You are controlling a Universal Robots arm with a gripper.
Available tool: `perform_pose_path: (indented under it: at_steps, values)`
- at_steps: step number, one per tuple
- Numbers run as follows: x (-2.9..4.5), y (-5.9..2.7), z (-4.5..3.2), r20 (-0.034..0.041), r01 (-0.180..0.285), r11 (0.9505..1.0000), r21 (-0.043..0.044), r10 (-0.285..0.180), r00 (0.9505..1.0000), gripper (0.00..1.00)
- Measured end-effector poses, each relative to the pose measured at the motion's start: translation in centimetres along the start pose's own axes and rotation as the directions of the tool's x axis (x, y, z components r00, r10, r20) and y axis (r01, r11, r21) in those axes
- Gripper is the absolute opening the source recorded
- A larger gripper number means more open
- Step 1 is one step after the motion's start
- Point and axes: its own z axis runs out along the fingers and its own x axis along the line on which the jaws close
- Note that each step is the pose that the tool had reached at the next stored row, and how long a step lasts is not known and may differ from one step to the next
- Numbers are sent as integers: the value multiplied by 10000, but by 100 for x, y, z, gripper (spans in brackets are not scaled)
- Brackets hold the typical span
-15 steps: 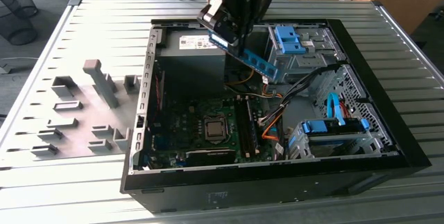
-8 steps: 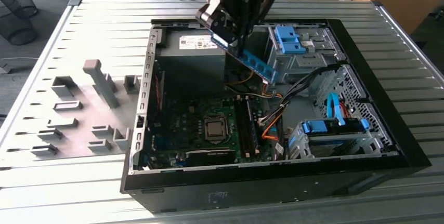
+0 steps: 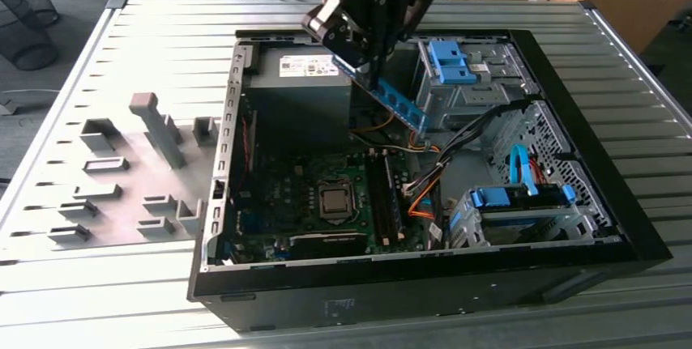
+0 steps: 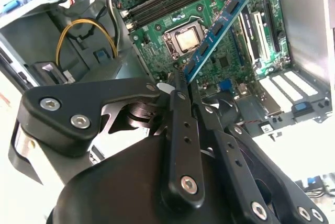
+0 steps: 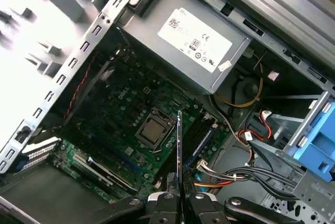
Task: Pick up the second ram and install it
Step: 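Insert the second ram into the second slot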
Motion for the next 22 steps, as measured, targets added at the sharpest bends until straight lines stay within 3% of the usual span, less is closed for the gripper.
perform_pose_path:
  at_steps: [10,22]
  values:
    - [0,0,12,5,-963,9954,27,963,9954,14]
    - [1,0,25,14,-2094,9778,58,2094,9778,14]
